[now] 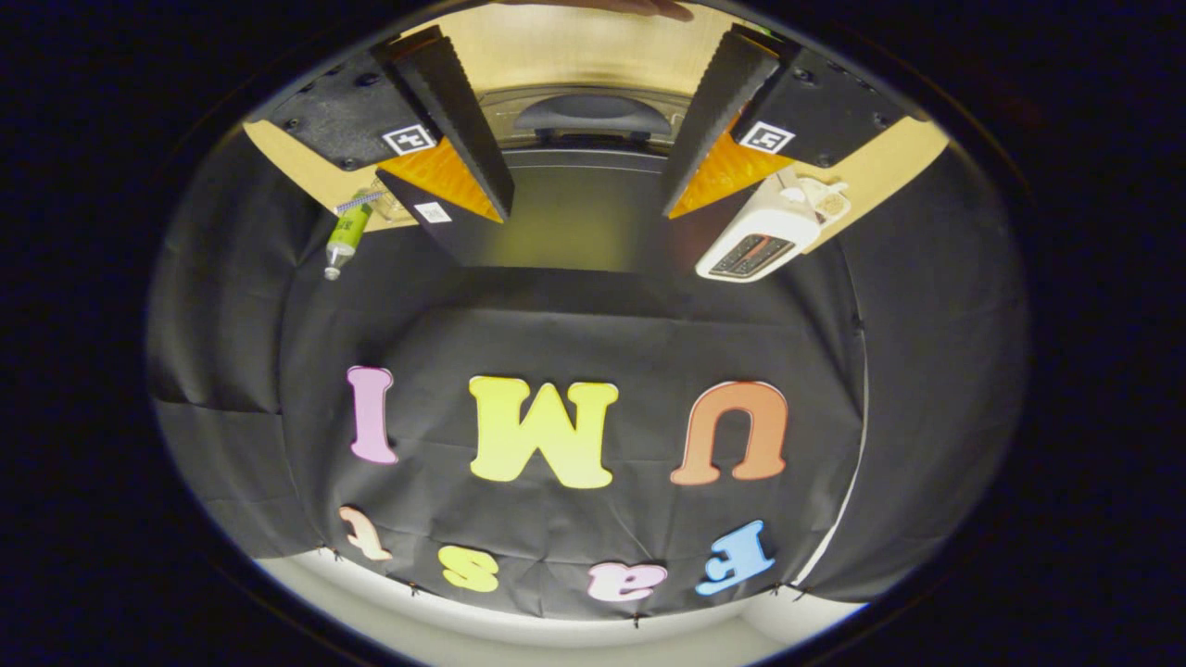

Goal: Open the toaster oven, put the food inside, and close the toaster oven door.

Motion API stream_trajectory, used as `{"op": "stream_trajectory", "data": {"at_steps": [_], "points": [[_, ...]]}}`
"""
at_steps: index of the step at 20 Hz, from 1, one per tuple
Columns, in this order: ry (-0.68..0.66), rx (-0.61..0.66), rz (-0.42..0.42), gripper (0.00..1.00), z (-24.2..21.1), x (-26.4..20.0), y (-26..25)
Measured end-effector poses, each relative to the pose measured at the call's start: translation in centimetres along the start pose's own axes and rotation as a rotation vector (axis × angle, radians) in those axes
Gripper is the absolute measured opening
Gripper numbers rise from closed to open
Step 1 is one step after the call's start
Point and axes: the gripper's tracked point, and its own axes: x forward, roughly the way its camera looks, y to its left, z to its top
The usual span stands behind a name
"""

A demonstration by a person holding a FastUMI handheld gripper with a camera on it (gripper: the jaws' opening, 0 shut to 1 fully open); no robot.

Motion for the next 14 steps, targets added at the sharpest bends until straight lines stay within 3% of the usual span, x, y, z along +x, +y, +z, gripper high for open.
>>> {"op": "stream_trajectory", "data": {"at_steps": [14], "points": [[0.152, 0.095, -0.004, 1.00, -4.7, 2.7, -0.4]]}}
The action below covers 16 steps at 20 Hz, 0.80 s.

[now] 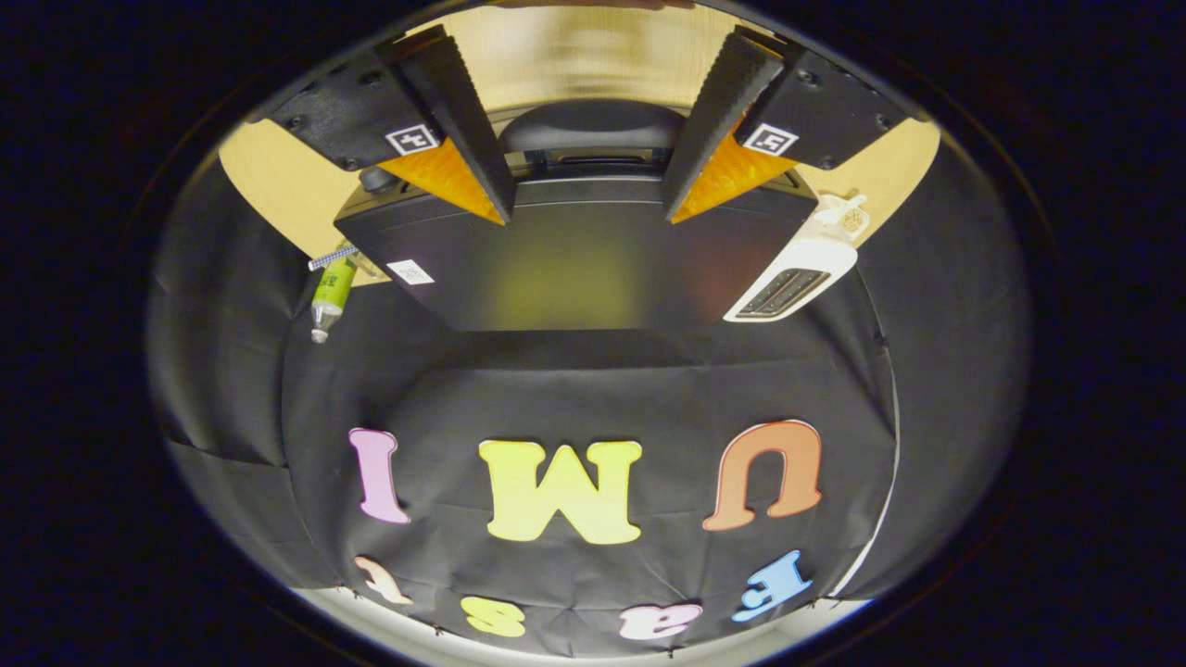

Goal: Open the toaster oven, put the food inside, and close the toaster oven door.

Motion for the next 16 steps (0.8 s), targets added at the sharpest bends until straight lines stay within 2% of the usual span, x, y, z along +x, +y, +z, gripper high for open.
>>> {"op": "stream_trajectory", "data": {"at_steps": [2, 3, 7, 16], "points": [[0.011, 0.011, -0.005, 1.00, -0.3, -0.5, -0.1], [0.070, 0.001, -0.023, 1.00, -1.8, -0.4, -0.6], [0.042, -0.030, -0.019, 0.97, -2.3, -1.0, -0.5], [0.085, -0.028, 0.001, 0.96, -5.7, -5.0, -0.6]]}}
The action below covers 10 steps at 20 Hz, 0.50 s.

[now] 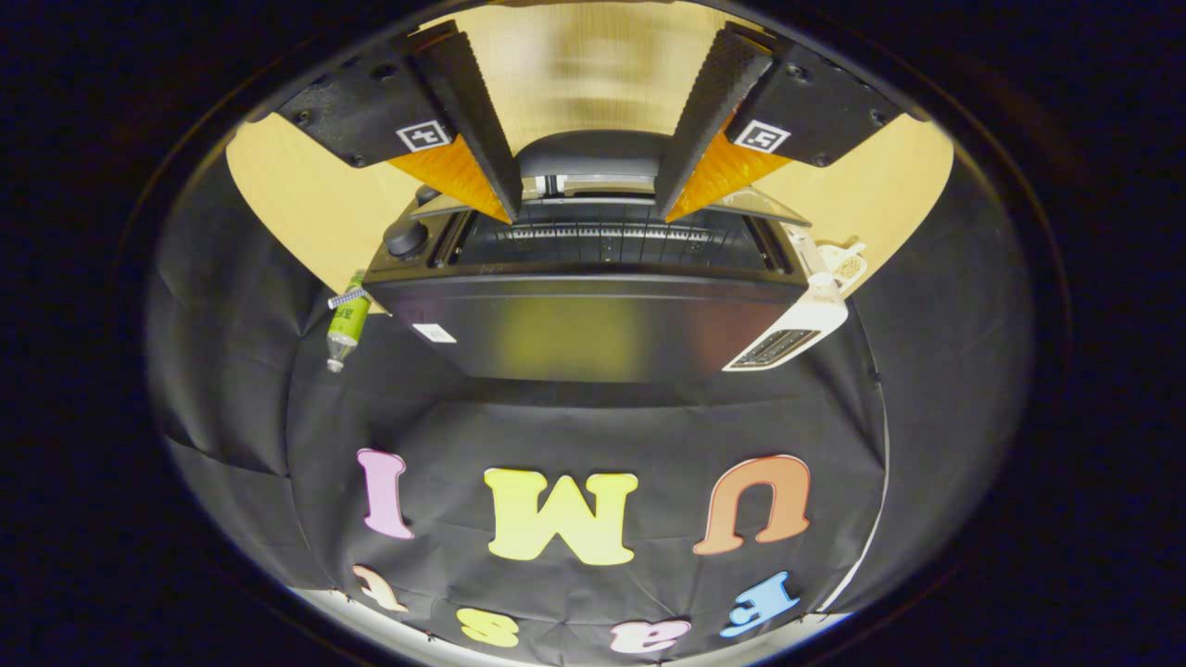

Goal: Open the toaster oven, put the food inside, and close the toaster oven door.

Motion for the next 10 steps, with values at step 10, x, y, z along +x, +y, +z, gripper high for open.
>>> {"op": "stream_trajectory", "data": {"at_steps": [10], "points": [[0.014, -0.018, 0.021, 0.95, -5.6, -2.4, 0.0]]}}
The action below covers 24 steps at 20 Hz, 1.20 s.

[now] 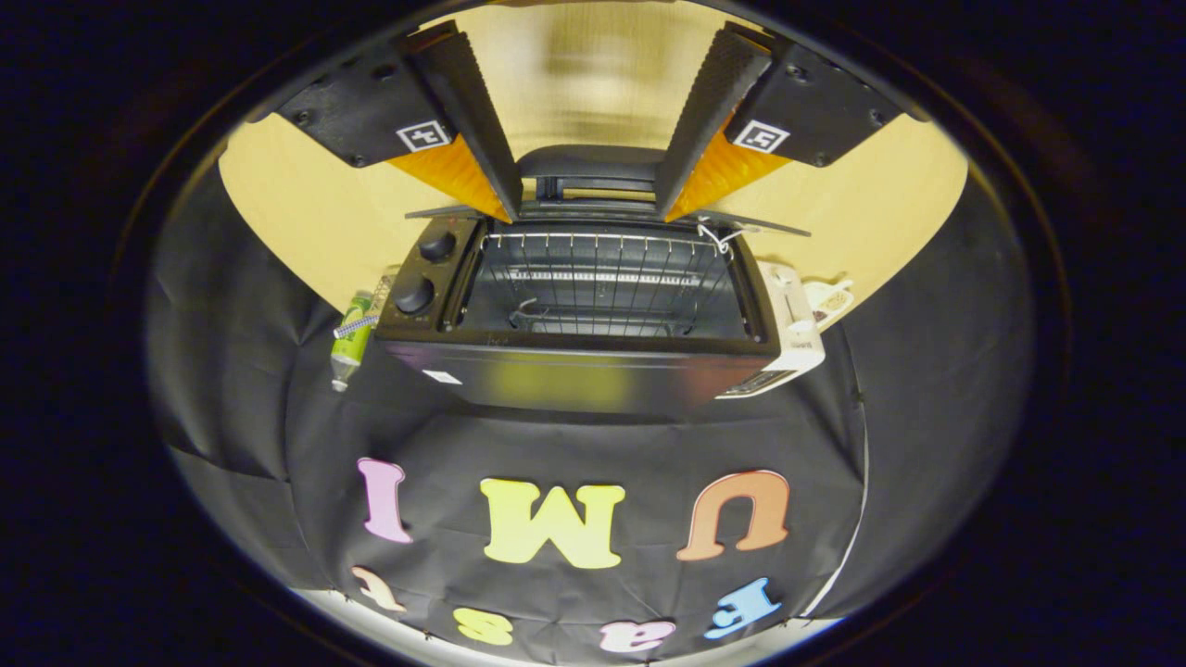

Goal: Open the toaster oven, put the food inside, and close the toaster oven door.

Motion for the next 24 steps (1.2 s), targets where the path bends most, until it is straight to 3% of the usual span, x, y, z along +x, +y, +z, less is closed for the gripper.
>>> {"op": "stream_trajectory", "data": {"at_steps": [7, 11, 15, 20, 24], "points": [[0.032, 0.043, 0.004, 0.95, -5.6, -0.4, 0.2], [0.119, 0.089, 0.018, 0.94, -9.3, 0.4, 0.4], [0.076, 0.048, 0.029, 0.93, -9.2, 0.3, 0.3], [0.219, 0.212, 0.217, 0.89, -9.9, -1.1, 1.7], [0.333, 0.320, 0.446, 0.89, -8.9, -3.7, 4.5]]}}
